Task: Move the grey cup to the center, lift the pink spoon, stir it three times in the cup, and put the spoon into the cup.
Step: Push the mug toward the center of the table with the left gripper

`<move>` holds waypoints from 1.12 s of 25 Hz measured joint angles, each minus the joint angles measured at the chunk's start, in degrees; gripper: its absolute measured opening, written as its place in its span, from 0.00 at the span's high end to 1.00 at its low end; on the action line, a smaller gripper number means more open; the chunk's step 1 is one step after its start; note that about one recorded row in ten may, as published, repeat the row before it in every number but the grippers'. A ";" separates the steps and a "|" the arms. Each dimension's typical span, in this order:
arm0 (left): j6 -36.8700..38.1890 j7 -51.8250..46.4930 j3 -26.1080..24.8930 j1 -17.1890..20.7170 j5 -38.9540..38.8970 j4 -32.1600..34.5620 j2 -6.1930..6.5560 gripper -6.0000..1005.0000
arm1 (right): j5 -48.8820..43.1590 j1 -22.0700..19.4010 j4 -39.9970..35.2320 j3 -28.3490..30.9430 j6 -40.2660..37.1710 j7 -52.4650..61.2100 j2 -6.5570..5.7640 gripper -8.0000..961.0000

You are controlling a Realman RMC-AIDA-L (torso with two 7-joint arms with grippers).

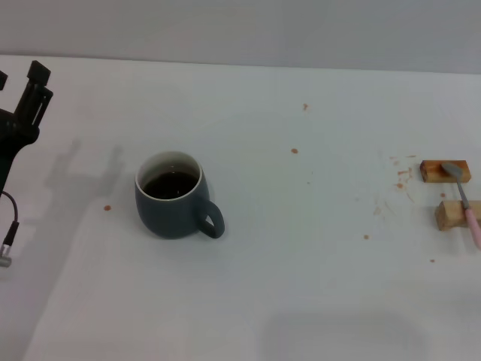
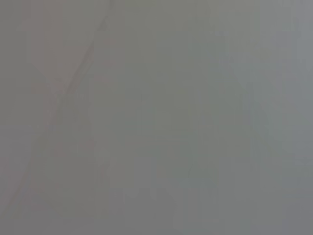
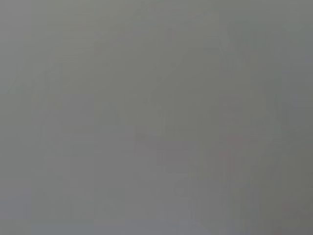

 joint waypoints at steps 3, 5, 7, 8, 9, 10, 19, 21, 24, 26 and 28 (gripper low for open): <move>0.05 -0.65 0.58 0.40 -0.04 -0.24 -0.03 0.20 | -0.03 0.18 -0.20 -0.47 -0.02 0.00 0.00 0.35; 0.05 -1.18 0.83 0.92 0.01 -0.52 -0.04 0.20 | -0.03 0.34 -0.22 -0.51 -0.03 0.00 0.00 0.35; 0.05 -1.24 1.30 1.28 0.03 -0.67 -0.01 0.20 | -0.03 0.49 -0.23 -0.51 -0.02 0.00 -0.01 0.35; 0.05 -1.15 1.61 1.49 0.03 -0.69 0.02 0.20 | -0.03 0.52 -0.23 -0.50 -0.02 0.00 -0.01 0.35; 0.05 -1.07 1.79 1.59 0.04 -0.69 0.05 0.20 | -0.03 0.54 -0.24 -0.50 -0.02 0.00 0.00 0.35; 0.05 -0.96 1.95 1.75 0.05 -0.69 0.09 0.20 | -0.03 0.54 -0.24 -0.49 -0.02 0.00 0.00 0.35; -0.01 -1.47 3.10 2.00 0.10 -0.17 0.44 0.21 | -0.03 0.39 -0.22 -0.48 -0.11 0.00 0.07 0.35; -0.04 -1.48 2.93 2.01 -0.04 0.28 0.48 0.21 | -0.03 0.31 -0.10 -0.48 -0.11 0.03 0.08 0.35; -0.06 -1.48 2.88 1.90 -0.05 1.40 0.70 0.21 | -0.03 0.17 0.14 -0.48 -0.11 0.09 0.14 0.35; -0.23 -1.48 3.15 1.11 0.41 2.80 0.95 0.21 | -0.03 0.13 0.21 -0.48 -0.11 0.09 0.16 0.35; -0.40 -1.48 3.38 -0.49 1.58 5.29 1.10 0.27 | -0.03 0.06 0.21 -0.48 -0.11 0.10 0.17 0.35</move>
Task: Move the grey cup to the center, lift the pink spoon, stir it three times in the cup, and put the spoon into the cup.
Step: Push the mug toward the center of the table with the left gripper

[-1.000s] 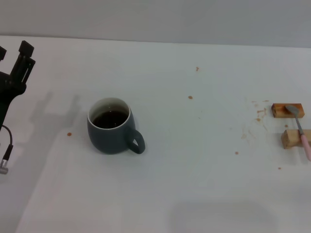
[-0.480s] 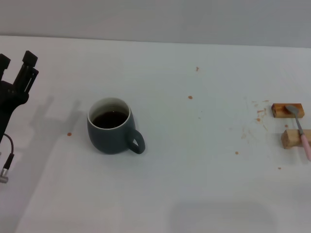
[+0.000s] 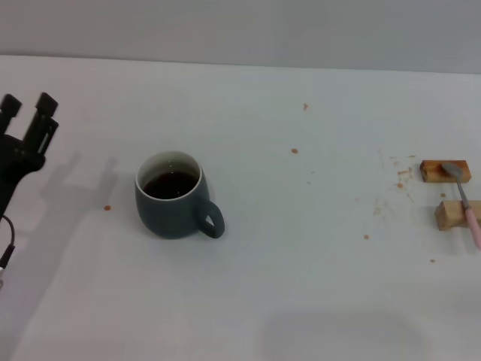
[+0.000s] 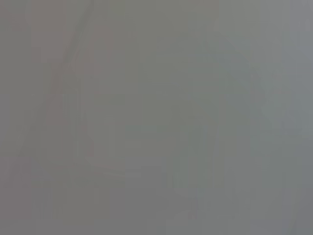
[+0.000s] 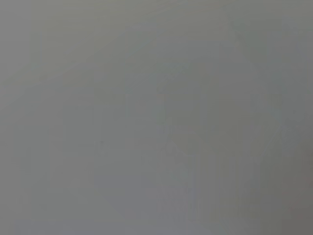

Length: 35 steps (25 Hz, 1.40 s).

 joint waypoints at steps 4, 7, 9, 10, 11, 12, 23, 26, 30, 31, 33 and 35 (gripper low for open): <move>-0.77 -0.05 0.03 -3.11 1.99 4.07 0.11 0.38 | 0.01 -0.15 0.01 0.03 0.00 0.01 0.00 0.35; -2.82 -0.21 0.04 -4.70 2.83 5.34 0.62 0.46 | 0.01 -0.21 0.08 0.25 0.00 0.05 0.01 0.35; -4.35 -0.55 0.05 -5.31 3.01 5.45 1.37 0.51 | 0.01 -0.29 0.09 0.22 0.00 0.51 0.09 0.35; -4.87 -0.69 0.04 -5.49 3.07 5.46 1.76 0.54 | 0.01 -0.29 0.09 0.22 0.00 0.51 0.09 0.35; -5.08 -0.77 0.05 -5.60 3.33 5.44 2.02 0.56 | 0.03 -0.32 0.10 0.25 0.00 0.69 0.09 0.35; -5.37 -0.92 0.04 -5.76 3.65 5.43 2.44 0.59 | 0.08 -0.36 0.09 0.33 0.00 0.81 0.10 0.35; -10.06 -5.85 2.94 -9.03 12.72 5.84 5.72 1.00 | 0.57 -0.64 -0.29 0.70 0.05 0.95 0.01 0.35; -11.19 -6.20 3.95 -9.23 12.75 6.00 6.13 0.99 | 0.56 -0.71 -0.30 0.74 0.06 0.95 0.00 0.35; -12.15 -7.76 6.58 -9.65 12.81 6.05 6.70 0.99 | 0.56 -0.92 -0.36 0.74 0.30 0.95 -0.02 0.35; -12.64 -8.83 8.65 -10.07 12.82 6.21 7.05 0.99 | 0.56 -1.00 -0.38 0.73 0.37 0.95 -0.05 0.35; -12.96 -10.53 11.70 -10.74 12.82 6.82 7.49 0.99 | 0.56 -1.10 -0.39 0.72 0.45 0.95 -0.09 0.35; -12.99 -11.08 12.94 -11.05 12.82 7.22 7.53 0.99 | 0.56 -1.15 -0.39 0.74 0.50 0.95 -0.09 0.35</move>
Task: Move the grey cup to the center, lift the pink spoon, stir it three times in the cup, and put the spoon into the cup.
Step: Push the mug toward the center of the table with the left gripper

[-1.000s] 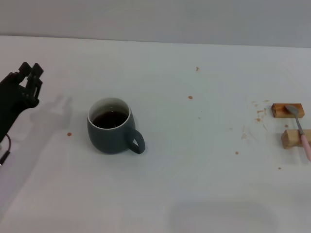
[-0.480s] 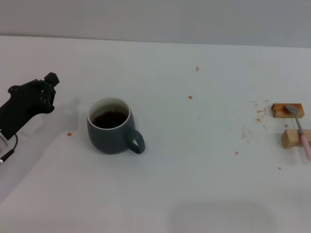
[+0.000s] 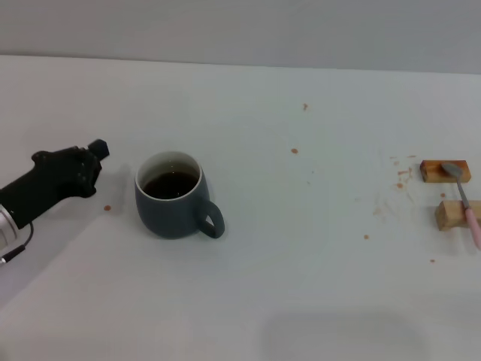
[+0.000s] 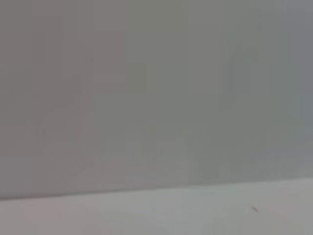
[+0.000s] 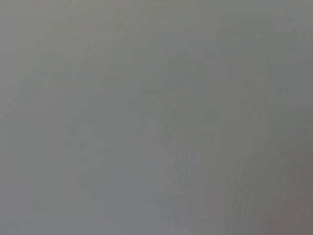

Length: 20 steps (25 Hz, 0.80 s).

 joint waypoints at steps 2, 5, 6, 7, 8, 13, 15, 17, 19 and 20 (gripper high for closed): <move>-0.04 -0.64 1.57 -0.55 0.00 0.63 0.02 0.99 | 0.00 -0.03 0.00 0.05 0.03 0.00 0.00 0.35; -0.08 -1.80 3.59 -1.43 -0.01 1.61 0.04 0.99 | -0.01 -0.03 0.01 0.06 0.04 0.00 0.00 0.35; -0.09 -2.06 4.07 -1.62 0.00 1.95 0.04 0.99 | -0.01 -0.04 0.02 0.06 0.04 0.00 0.00 0.35; -0.09 -2.06 4.07 -1.62 0.00 1.95 0.04 0.99 | -0.02 -0.08 0.02 0.05 0.04 0.00 0.00 0.35; -0.09 -2.30 4.51 -1.83 -0.01 2.22 0.05 0.99 | -0.02 -0.12 0.03 0.05 0.04 0.00 0.00 0.35; -0.09 -3.13 6.67 -2.79 -0.04 3.52 -0.28 0.99 | -0.03 -0.28 0.03 0.05 0.04 0.00 0.00 0.35; -0.07 -3.31 7.29 -2.99 -0.04 3.56 -0.32 0.99 | -0.03 -0.29 0.04 0.05 0.04 0.00 0.01 0.35; -0.05 -3.85 8.36 -3.30 -0.05 3.60 -0.35 0.99 | -0.03 -0.31 0.04 0.05 0.04 0.00 0.00 0.35; 0.01 -4.42 9.22 -3.61 -0.05 3.65 -0.40 0.99 | -0.03 -0.37 0.03 0.05 0.04 0.00 0.04 0.35; 0.04 -4.58 9.66 -3.74 -0.05 3.65 -0.45 0.99 | -0.03 -0.38 0.04 0.05 0.04 0.00 0.06 0.35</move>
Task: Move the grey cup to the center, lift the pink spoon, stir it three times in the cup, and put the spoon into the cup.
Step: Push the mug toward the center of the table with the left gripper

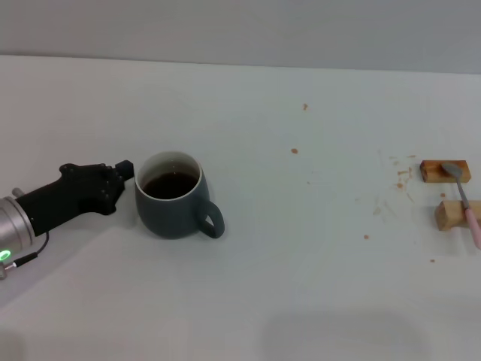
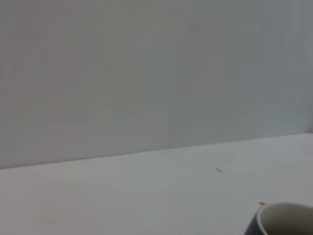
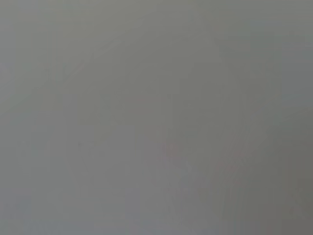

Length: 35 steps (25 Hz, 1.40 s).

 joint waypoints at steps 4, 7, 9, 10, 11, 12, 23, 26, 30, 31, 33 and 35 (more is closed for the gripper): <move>0.08 -0.25 1.36 -0.49 -0.01 0.09 -0.47 0.99 | 0.00 -0.23 0.08 0.00 0.01 0.00 0.03 0.35; 0.08 -0.26 1.40 -0.58 -0.02 0.10 -0.60 0.99 | 0.00 -0.40 0.14 0.00 0.02 0.00 0.03 0.35; 0.07 -0.35 2.42 -1.12 -0.02 0.15 -1.34 0.98 | 0.00 -0.46 0.17 0.00 0.04 0.00 0.03 0.35; 0.00 -0.50 2.94 -1.38 -0.01 0.20 -1.60 0.98 | 0.00 -0.48 0.17 0.00 0.04 0.00 0.03 0.35; -0.08 -0.71 3.54 -1.71 -0.02 0.26 -1.95 0.98 | 0.00 -0.52 0.17 0.00 0.05 0.00 0.04 0.35; -0.10 -0.76 3.68 -1.80 -0.01 0.28 -2.04 0.98 | 0.01 -0.54 0.18 0.00 0.05 0.00 0.03 0.35; -0.16 -0.99 5.61 -4.20 0.01 0.48 -4.50 0.98 | 0.01 -0.80 0.04 0.00 0.09 0.00 0.03 0.35; -0.15 -1.08 6.07 -4.77 0.01 0.46 -5.10 0.98 | 0.01 -0.98 0.00 0.00 0.09 0.00 -0.02 0.35; -0.19 -1.14 6.64 -5.29 0.00 0.44 -5.67 0.98 | 0.01 -1.18 -0.01 0.00 0.09 0.00 -0.05 0.35; -0.19 -1.20 6.69 -5.43 0.00 0.44 -5.77 0.98 | 0.01 -1.18 -0.01 0.00 0.09 0.00 -0.05 0.35; -0.19 -1.40 6.95 -5.72 0.00 0.32 -5.94 0.98 | 0.01 -1.22 -0.01 0.00 0.09 0.00 -0.06 0.35; -0.20 -1.47 7.10 -5.84 0.00 0.23 -6.06 0.98 | 0.01 -1.25 -0.01 0.00 0.08 0.00 -0.06 0.35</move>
